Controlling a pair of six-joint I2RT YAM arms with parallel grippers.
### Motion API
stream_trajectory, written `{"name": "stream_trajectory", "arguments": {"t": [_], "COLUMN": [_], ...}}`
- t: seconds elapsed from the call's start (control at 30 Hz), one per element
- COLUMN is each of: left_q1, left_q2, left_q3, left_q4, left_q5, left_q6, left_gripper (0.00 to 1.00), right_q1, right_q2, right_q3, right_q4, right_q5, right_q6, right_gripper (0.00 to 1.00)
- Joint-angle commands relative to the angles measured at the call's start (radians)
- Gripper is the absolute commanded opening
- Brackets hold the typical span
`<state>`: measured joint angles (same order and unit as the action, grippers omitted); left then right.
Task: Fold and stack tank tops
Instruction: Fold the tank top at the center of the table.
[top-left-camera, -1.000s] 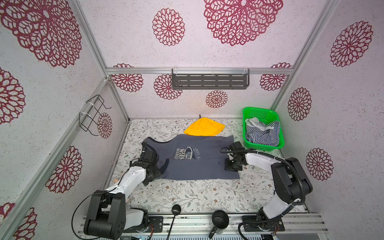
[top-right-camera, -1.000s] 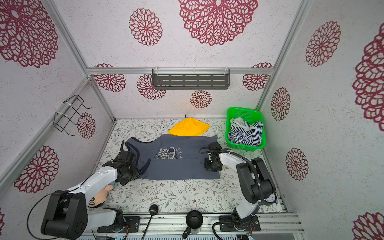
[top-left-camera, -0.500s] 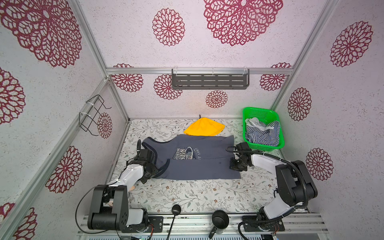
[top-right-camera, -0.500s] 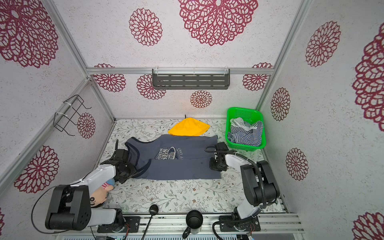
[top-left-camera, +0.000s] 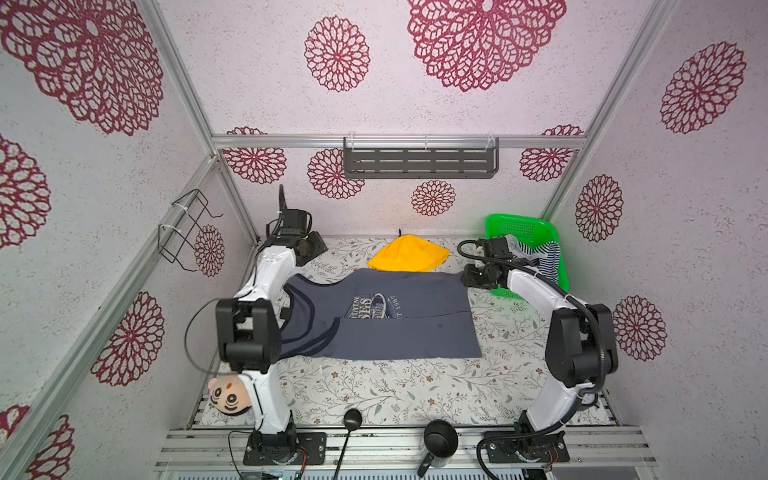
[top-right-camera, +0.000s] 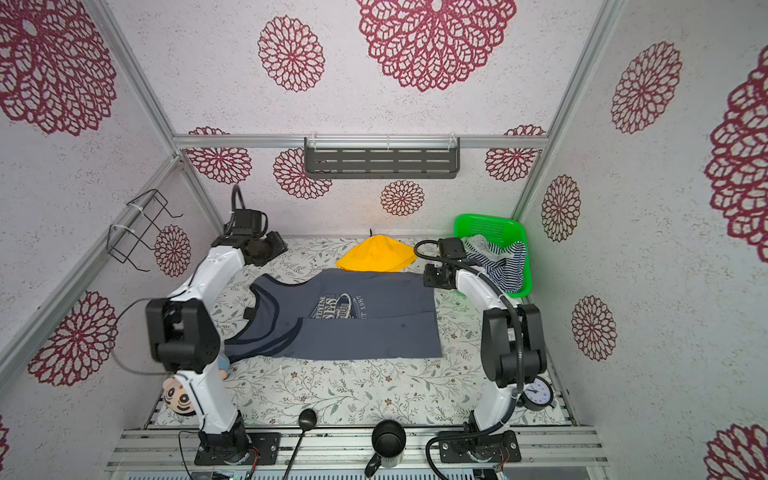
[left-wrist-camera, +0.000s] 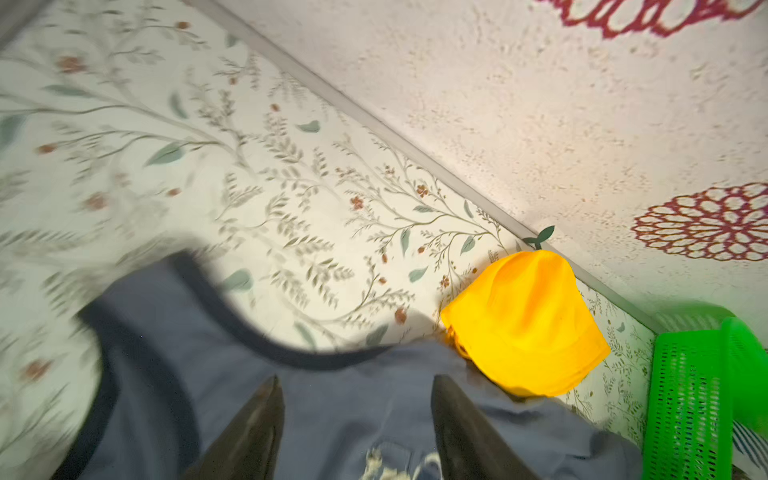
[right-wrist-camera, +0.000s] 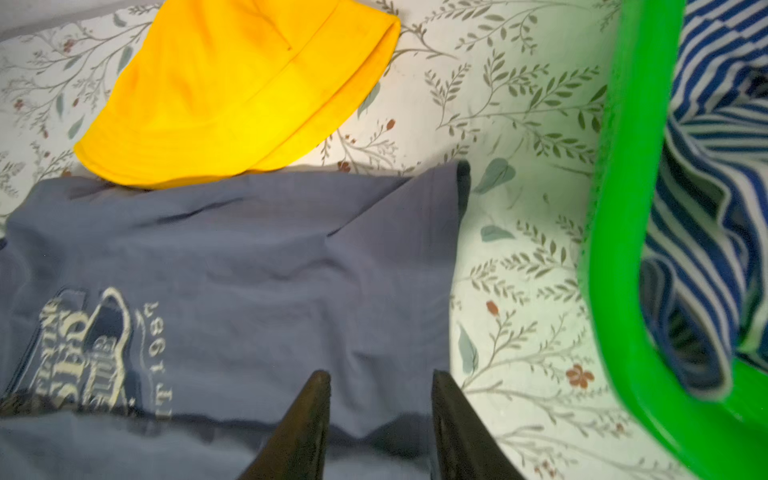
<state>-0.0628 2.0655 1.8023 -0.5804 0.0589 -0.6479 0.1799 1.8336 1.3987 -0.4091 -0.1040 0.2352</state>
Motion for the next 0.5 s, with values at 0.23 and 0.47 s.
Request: {"name": "stream_trajectory", "arguments": {"t": [0.23,0.47], "left_q1": [-0.120,-0.166], "left_q2": [0.327,0.321], "left_q3": [0.226,0.124], "left_q4": [-0.009,0.071], "left_q5": [0.133,0.189], "left_q6": [-0.001,-0.059], "left_gripper": [0.65,0.68], "right_q1": [-0.004,-0.004], "right_q2": [0.240,0.399], "right_q3": [0.251,0.398], "right_q4": [0.016,-0.033], "right_q5": [0.138,0.168], "right_q6": [-0.014,0.056], "right_gripper": [0.41,0.52]}}
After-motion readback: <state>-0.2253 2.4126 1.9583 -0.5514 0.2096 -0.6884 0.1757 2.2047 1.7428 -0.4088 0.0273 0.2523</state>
